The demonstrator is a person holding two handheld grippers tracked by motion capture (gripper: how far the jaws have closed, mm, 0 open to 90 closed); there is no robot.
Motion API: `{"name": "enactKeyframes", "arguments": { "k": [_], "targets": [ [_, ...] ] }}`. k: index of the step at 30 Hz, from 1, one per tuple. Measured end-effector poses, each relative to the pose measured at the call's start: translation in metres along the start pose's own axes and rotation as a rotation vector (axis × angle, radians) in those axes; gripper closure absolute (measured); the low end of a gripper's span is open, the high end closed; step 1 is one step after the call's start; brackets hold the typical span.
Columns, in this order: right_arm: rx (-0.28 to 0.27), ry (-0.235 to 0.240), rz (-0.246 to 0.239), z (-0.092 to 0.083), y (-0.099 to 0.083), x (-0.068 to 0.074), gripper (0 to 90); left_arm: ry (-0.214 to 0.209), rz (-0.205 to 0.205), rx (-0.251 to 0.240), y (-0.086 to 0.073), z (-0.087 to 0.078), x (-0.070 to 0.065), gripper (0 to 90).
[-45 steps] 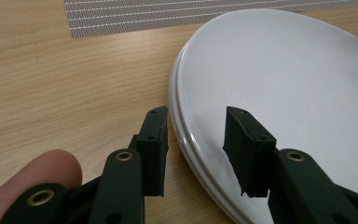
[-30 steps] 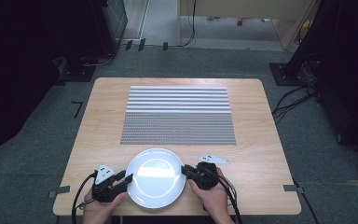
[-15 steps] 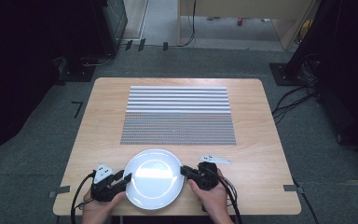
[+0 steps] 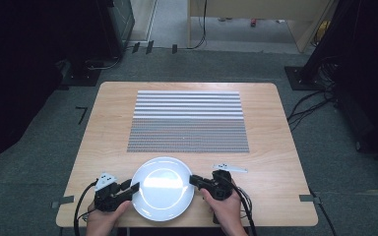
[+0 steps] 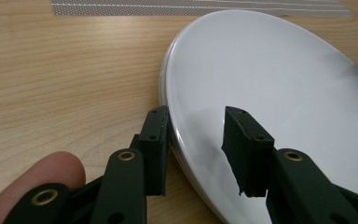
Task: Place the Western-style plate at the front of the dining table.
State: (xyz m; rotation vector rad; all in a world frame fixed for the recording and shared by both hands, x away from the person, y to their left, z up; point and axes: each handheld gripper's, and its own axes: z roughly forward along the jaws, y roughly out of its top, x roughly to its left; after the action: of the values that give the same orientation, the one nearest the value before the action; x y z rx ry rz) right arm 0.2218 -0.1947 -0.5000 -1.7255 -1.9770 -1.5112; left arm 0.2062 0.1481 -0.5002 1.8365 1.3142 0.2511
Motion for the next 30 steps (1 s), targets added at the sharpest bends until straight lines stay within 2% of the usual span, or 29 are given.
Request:
{"name": "enactKeyframes", "arguments": {
  "k": [1, 3, 4, 6, 10, 12, 16, 18, 22, 23, 30],
  "targets": [
    [0.011, 0.029, 0.002, 0.001, 0.000, 0.003, 78.2, -0.001, 0.001, 0.000, 0.000, 0.000, 0.000, 61.1],
    [0.012, -0.009, -0.026, 0.002, -0.002, 0.009, 77.8, -0.007, -0.001, 0.001, 0.000, 0.000, 0.000, 59.9],
    [0.014, -0.013, -0.027, 0.003, -0.003, 0.009, 77.2, -0.012, -0.003, 0.001, 0.000, 0.000, 0.000, 58.8],
    [0.014, -0.014, -0.012, 0.002, -0.003, 0.007, 76.3, -0.018, -0.003, 0.001, 0.000, -0.001, 0.000, 58.1],
    [-0.012, -0.067, -0.007, -0.006, -0.002, 0.001, 76.3, -0.023, -0.003, -0.005, 0.001, -0.002, 0.001, 58.1],
    [-0.010, -0.071, 0.005, -0.009, -0.002, -0.003, 76.2, -0.022, 0.000, -0.003, 0.001, -0.002, 0.001, 58.3],
    [0.033, -0.050, 0.023, -0.006, -0.004, -0.005, 74.1, -0.021, 0.003, -0.001, 0.001, -0.001, 0.001, 58.4],
    [0.035, -0.043, 0.039, -0.003, -0.005, -0.007, 74.0, -0.019, 0.005, 0.002, 0.000, -0.001, 0.001, 58.2],
    [0.050, 0.033, 0.168, -0.005, -0.003, -0.018, 74.3, -0.019, 0.007, 0.010, 0.000, 0.000, 0.001, 58.2],
    [0.051, 0.045, 0.184, -0.005, -0.003, -0.020, 74.5, -0.019, 0.005, 0.009, 0.000, 0.000, 0.001, 58.2],
    [0.059, 0.059, 0.215, -0.004, -0.002, -0.023, 75.2, -0.012, 0.004, 0.007, 0.000, 0.001, 0.001, 58.8]
  ]
}}
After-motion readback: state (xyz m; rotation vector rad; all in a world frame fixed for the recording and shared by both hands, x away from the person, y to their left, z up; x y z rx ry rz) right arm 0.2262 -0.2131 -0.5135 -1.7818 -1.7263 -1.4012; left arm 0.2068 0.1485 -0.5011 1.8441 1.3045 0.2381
